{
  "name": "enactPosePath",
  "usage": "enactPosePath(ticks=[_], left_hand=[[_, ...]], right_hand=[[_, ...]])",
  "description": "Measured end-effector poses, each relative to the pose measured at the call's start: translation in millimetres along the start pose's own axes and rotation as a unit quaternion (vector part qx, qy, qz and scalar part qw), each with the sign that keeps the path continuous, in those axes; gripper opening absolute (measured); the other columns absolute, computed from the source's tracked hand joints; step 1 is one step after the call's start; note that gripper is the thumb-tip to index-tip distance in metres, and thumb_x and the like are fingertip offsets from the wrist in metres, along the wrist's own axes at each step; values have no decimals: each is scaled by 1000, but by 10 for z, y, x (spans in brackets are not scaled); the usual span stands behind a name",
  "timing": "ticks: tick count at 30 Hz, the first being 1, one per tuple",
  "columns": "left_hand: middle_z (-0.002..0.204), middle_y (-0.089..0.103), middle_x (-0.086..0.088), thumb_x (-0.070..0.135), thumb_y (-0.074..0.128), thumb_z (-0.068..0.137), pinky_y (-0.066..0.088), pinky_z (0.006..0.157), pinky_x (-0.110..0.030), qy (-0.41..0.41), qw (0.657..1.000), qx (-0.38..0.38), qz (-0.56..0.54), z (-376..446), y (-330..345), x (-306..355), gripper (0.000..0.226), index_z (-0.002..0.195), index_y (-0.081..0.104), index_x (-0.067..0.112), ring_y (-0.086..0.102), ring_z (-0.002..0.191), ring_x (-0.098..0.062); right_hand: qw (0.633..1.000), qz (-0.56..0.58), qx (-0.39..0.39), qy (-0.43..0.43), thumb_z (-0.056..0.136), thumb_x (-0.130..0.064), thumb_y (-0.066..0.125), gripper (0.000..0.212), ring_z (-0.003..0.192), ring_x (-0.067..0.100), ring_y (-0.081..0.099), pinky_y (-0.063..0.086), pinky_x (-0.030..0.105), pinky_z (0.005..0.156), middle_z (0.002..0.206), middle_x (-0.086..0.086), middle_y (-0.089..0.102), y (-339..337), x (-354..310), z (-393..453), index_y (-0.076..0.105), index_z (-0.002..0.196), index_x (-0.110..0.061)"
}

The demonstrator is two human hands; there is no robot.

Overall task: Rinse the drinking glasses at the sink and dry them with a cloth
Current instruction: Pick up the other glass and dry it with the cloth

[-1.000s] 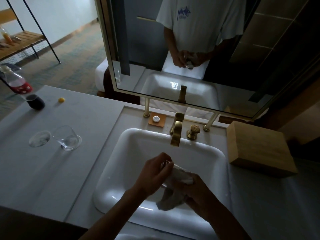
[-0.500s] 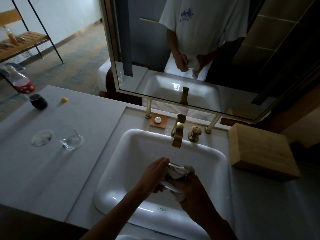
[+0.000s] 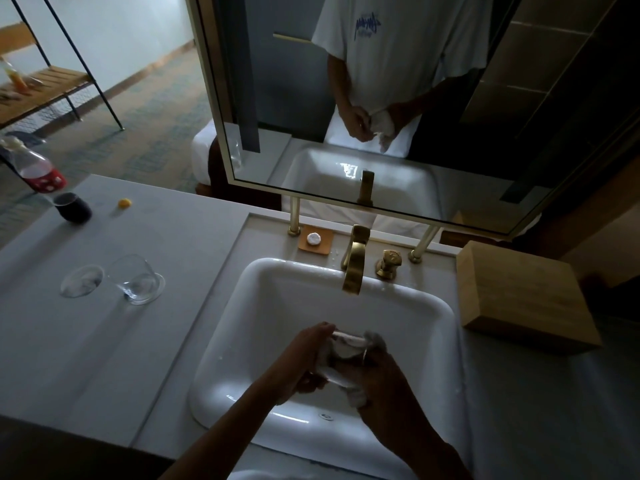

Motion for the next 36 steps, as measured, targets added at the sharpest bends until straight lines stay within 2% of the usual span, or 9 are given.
enactPosePath(ticks=[3,7,12,17,20,23,29,33,36], left_hand=[[74,60,-6,55,51,93,40,55,-22,-76,996,28,-28,11,8,-150,41,93,66,17,52,59,-14],[71,58,-4,62,51,83,38,45,-22,99,990,88,51,45,-33,-112,49,93,62,16,55,53,-13],[78,65,0,51,49,93,46,57,-26,307,916,84,245,28,-75,-5,35,95,63,19,63,68,-15],[101,66,-15,64,52,82,49,63,-32,39,999,-15,17,42,-51,-71,49,104,64,22,63,83,-25],[98,66,-11,62,56,77,47,69,-34,-3,999,-31,-29,44,-22,-104,47,100,66,23,59,89,-26],[94,61,-12,65,54,78,45,64,-36,64,998,-4,19,75,-9,-97,55,102,56,15,58,80,-26],[90,67,-12,58,50,91,56,54,-41,252,934,-1,251,36,-48,-7,27,104,58,35,68,74,-28],[116,62,-13,45,59,92,60,67,-36,133,958,-121,221,62,-111,4,33,121,54,29,69,94,-28],[135,52,-17,32,62,91,61,83,-43,23,952,-214,220,98,-125,-13,49,137,48,26,63,113,-35]], right_hand=[[961,-247,25,-119,68,-15,69,49,113,16,49,43,31,95,119,-8,61,52,56,-6,72,114,-32],[984,138,-23,107,78,-33,67,44,107,2,65,54,33,96,118,-14,67,106,48,21,63,122,-39],[826,496,-112,241,88,-15,71,30,80,41,70,58,44,70,92,40,67,1,-4,-17,67,113,2],[970,194,-17,149,85,-19,70,32,96,18,72,57,47,88,106,3,74,12,29,3,69,111,-36],[985,140,-54,85,91,-17,60,54,125,18,55,47,42,103,134,-2,59,65,87,49,52,117,-64],[976,165,-44,136,79,-28,69,43,107,14,67,55,35,94,122,0,67,22,89,17,60,118,-43],[804,512,-136,271,79,3,67,23,81,42,67,47,57,79,91,36,66,18,104,-34,67,101,10],[876,399,-149,227,77,-6,69,37,75,49,67,50,56,70,87,39,67,-88,53,-24,71,113,-11],[915,290,-189,209,73,-4,72,22,75,51,68,54,49,68,76,29,72,-141,56,17,76,92,-16]])
Point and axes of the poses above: each hand's wrist, its own z-axis towards the middle knuckle, its own y-axis out of the palm, x = y × z, the point moved 5 cm from there along z, towards the middle knuckle
